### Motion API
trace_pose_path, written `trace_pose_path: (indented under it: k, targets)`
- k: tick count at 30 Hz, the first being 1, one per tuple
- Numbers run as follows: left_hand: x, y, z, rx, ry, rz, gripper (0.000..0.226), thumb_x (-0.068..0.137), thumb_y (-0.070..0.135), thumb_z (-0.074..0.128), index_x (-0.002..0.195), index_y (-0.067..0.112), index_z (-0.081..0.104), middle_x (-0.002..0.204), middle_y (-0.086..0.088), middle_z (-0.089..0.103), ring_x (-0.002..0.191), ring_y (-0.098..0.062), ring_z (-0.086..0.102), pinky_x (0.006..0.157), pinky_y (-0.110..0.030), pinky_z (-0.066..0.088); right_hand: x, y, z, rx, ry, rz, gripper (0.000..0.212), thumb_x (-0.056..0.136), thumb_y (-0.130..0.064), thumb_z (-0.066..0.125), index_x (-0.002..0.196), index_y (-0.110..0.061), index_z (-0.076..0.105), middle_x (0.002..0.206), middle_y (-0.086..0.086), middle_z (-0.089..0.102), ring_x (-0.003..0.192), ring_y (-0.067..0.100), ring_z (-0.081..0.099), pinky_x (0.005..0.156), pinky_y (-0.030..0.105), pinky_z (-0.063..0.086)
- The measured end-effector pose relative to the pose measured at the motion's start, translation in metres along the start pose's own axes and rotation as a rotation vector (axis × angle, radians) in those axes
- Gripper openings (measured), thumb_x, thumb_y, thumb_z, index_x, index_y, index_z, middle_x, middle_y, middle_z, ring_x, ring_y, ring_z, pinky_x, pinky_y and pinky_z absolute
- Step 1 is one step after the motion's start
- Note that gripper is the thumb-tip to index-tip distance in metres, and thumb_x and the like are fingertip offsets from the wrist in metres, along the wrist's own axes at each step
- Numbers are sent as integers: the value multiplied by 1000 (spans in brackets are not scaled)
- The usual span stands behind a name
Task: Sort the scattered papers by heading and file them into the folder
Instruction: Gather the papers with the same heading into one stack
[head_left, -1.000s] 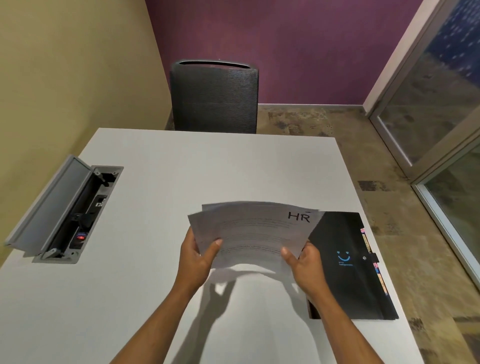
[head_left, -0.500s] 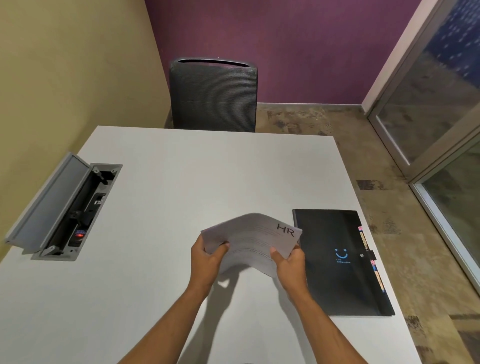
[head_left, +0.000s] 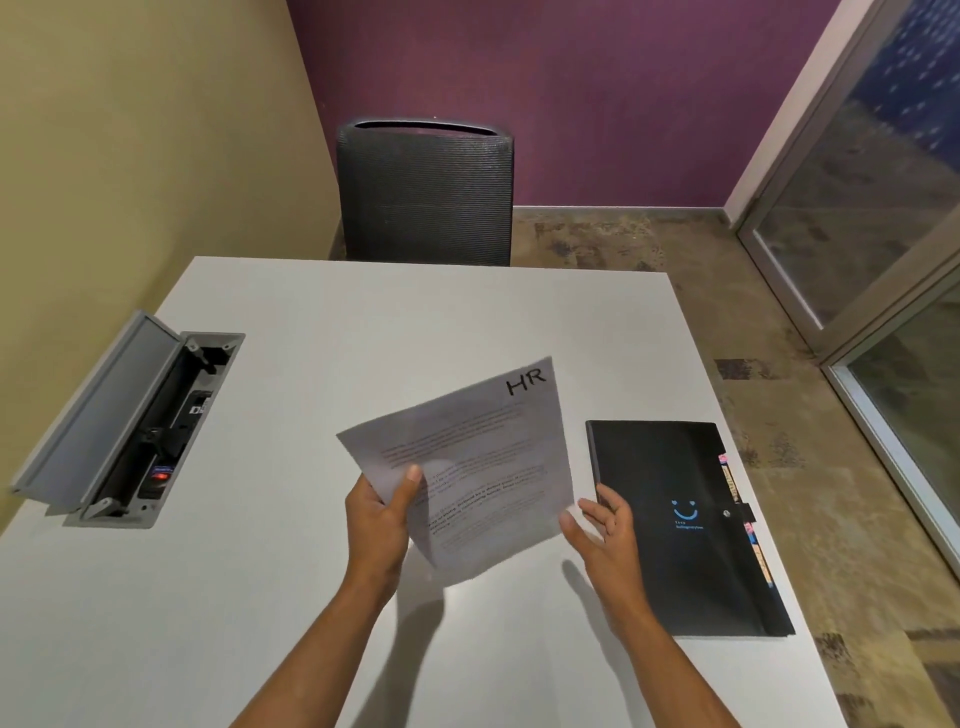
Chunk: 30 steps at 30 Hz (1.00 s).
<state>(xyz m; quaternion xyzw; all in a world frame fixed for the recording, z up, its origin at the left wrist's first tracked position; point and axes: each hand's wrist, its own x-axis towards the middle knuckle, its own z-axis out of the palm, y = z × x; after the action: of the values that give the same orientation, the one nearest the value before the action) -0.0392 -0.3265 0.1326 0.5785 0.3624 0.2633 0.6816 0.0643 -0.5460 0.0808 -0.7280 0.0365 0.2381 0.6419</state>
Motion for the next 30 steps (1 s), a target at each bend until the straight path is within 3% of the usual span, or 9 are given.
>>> trace_pose_path:
  k: [2,5,9,12,16,19,24,28,30]
  targets:
    - [2,2,0,-65,12,-9,15,93,16,62,107,19,66,102,-4,74,95,-24,70,83,-39,55,1,5,-4,121,0,91,84,78,-39,81,144,-29,32,135,0,55,118,16,55,91,31,44]
    - [1,0,5,-212,26,-75,23,95,13,58,114,24,64,112,-4,72,105,-24,68,88,-40,54,-2,12,-4,308,-104,173,113,44,-65,89,139,-28,39,125,-1,67,120,19,60,102,38,45]
    - [-9,-8,16,-359,-9,-169,31,93,9,56,122,19,59,115,-4,72,105,-19,69,81,-28,58,-5,17,-1,507,-318,199,90,64,-41,90,139,-20,46,134,9,63,126,26,58,100,40,52]
    - [-13,-20,14,-371,-2,-236,38,92,4,57,128,18,57,116,-3,71,106,-21,68,81,-33,59,-1,23,-1,497,-225,205,63,80,-12,74,138,-15,49,131,9,65,123,25,61,98,40,53]
    - [-7,-31,-6,-326,36,-298,54,71,13,77,122,15,61,115,-7,71,104,-25,69,87,-42,57,6,26,-15,246,-77,174,34,93,0,59,125,-12,60,120,7,71,111,23,67,82,32,59]
    - [4,-37,-32,-183,47,-336,40,79,6,75,116,12,62,113,-15,70,97,-31,69,86,-43,55,7,20,-25,99,-19,143,26,93,-3,61,117,-14,62,113,5,73,102,19,70,78,32,59]
    - [19,-38,-60,222,-126,-264,27,82,-1,72,101,17,66,100,-6,73,94,-29,69,86,-46,55,14,5,-26,1,36,53,23,92,-5,64,114,-12,63,109,5,72,103,25,69,83,42,59]
    - [23,-35,-61,323,-153,-204,23,83,-6,68,96,14,67,96,-4,74,93,-26,70,83,-39,57,14,-11,-19,10,38,-45,24,90,0,65,111,-12,63,101,0,72,92,11,71,70,23,58]
    - [23,-33,-58,324,-155,-177,22,85,-3,68,98,14,66,98,-1,73,91,-19,70,81,-33,56,16,-12,-17,20,26,-89,28,88,4,67,107,-16,64,101,0,73,92,9,70,77,21,57]
